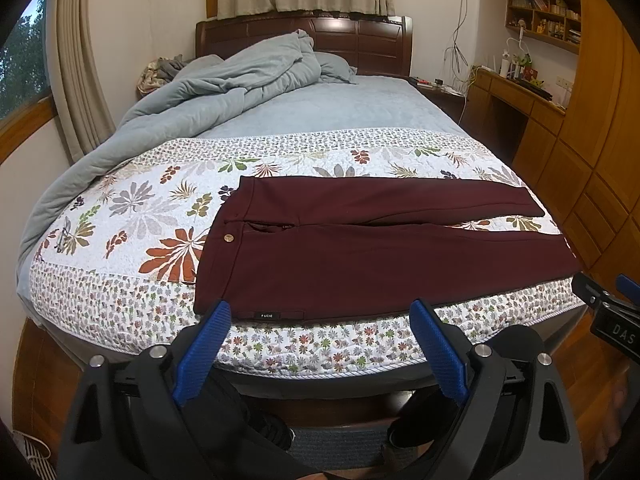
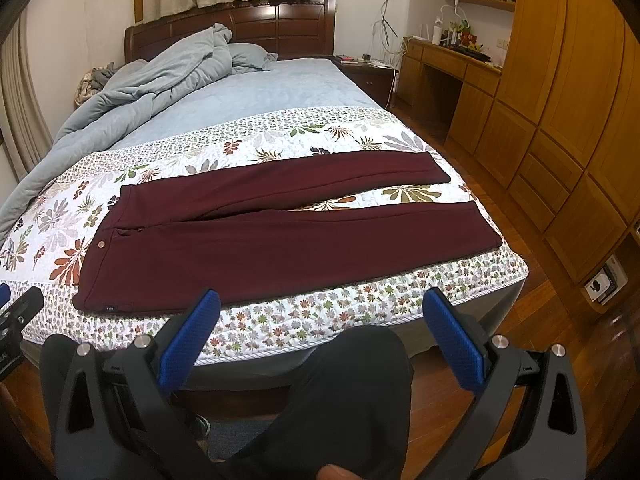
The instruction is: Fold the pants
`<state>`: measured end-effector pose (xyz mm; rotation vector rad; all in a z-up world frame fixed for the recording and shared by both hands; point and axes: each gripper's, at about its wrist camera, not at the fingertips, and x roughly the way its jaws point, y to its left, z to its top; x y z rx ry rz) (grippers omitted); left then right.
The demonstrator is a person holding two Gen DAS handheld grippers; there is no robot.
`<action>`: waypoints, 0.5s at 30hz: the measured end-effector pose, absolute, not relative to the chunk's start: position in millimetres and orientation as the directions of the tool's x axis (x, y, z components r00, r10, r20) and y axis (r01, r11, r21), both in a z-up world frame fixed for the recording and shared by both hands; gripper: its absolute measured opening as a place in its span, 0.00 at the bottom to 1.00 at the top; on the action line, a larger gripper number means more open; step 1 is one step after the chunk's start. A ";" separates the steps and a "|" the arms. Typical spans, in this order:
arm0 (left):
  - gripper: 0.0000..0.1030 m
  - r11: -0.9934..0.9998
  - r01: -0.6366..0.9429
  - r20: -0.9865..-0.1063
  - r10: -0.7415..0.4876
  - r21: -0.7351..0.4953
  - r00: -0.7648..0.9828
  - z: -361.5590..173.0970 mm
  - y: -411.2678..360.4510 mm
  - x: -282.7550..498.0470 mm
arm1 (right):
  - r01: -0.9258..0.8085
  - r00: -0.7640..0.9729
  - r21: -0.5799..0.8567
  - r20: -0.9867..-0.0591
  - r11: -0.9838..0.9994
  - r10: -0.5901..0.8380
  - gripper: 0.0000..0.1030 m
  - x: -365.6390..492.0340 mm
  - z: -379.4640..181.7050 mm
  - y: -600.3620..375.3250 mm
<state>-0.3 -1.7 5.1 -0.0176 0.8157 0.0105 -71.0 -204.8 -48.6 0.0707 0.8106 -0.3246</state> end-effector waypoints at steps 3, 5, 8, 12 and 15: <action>0.89 1.000 -0.016 -0.728 0.003 -0.011 0.685 4.9 -1.8 -0.3 | 0.312 0.643 -0.060 -0.721 0.948 -0.257 0.98 -71.5 -48.0 -205.6; 0.89 1.000 -0.016 -0.729 0.002 -0.012 0.685 4.8 -1.5 -0.6 | 0.312 0.642 -0.060 -0.722 0.948 -0.256 0.98 -71.5 -48.0 -205.8; 0.89 1.000 -0.016 -0.729 0.002 -0.012 0.685 4.4 -1.7 -0.9 | 0.312 0.642 -0.060 -0.723 0.948 -0.257 0.98 -72.0 -48.2 -206.5; 0.89 1.000 -0.016 -0.730 0.002 -0.012 0.683 3.4 -1.7 -1.0 | 0.312 0.642 -0.059 -0.723 0.948 -0.257 0.98 -72.0 -48.3 -206.6; 0.89 1.000 -0.015 -0.731 0.002 -0.011 0.683 3.3 -1.8 -1.0 | 0.312 0.641 -0.060 -0.723 0.948 -0.256 0.98 -72.2 -48.4 -207.4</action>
